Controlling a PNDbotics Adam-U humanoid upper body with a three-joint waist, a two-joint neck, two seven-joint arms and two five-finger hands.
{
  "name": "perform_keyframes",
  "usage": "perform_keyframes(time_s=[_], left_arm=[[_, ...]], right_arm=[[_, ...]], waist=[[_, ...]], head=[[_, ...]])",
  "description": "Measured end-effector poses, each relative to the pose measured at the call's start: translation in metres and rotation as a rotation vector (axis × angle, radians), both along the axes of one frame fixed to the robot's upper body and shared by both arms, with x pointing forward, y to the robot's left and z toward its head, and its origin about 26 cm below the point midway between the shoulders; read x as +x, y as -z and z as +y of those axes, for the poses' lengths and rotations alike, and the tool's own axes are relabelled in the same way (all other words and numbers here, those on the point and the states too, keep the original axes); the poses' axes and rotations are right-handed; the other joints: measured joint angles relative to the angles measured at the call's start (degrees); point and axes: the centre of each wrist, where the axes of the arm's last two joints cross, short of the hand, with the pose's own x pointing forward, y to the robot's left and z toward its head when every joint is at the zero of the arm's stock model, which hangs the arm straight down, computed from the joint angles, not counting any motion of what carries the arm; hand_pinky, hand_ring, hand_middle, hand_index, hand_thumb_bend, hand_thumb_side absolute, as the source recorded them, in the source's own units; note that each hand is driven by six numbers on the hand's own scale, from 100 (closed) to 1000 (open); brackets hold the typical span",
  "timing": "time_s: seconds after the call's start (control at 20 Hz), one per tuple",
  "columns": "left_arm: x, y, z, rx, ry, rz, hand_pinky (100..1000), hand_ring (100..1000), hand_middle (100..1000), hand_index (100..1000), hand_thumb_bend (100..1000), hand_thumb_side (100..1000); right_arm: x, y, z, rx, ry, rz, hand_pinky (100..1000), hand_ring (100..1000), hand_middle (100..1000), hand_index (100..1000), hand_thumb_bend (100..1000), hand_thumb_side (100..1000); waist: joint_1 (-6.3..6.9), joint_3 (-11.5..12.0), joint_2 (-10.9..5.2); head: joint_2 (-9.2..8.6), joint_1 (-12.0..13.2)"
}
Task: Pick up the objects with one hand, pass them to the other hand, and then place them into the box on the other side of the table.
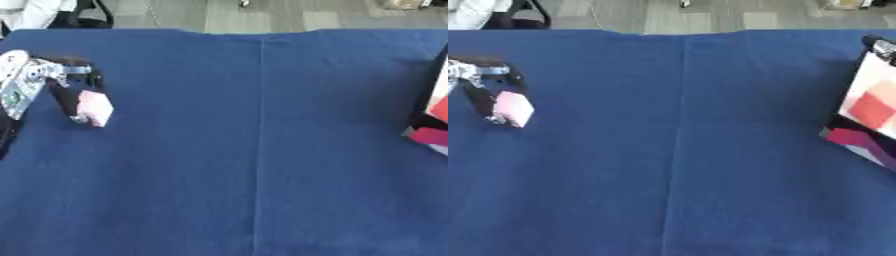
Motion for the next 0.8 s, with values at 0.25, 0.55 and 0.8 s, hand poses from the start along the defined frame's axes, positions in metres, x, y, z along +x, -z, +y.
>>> perform_keyframes(time_s=[0.25, 0.55, 0.8], left_arm=[[-0.0001, -0.0016, 0.0001, 0.025, -0.008, 0.001, 876, 837, 746, 741, 611, 100], [-0.0001, -0.0021, -0.0001, 0.039, -0.005, -0.001, 849, 795, 677, 594, 507, 100], [-0.0004, -0.0048, -0.0015, 0.032, -0.001, -0.055, 797, 728, 563, 452, 329, 100]], right_arm=[[0.0004, 0.0020, -0.0034, 0.004, 0.007, 0.004, 919, 825, 779, 866, 475, 158], [0.0006, 0.0038, -0.0061, 0.006, 0.011, 0.005, 921, 825, 780, 867, 469, 161], [0.0001, 0.0059, -0.0070, 0.006, 0.011, 0.010, 922, 824, 780, 867, 465, 160]], waist=[[0.00, 0.0, 0.00], [0.00, -0.1, 0.00], [0.00, -0.1, 0.00]], head=[[0.00, 0.0], [0.00, 0.0], [0.00, 0.0]])
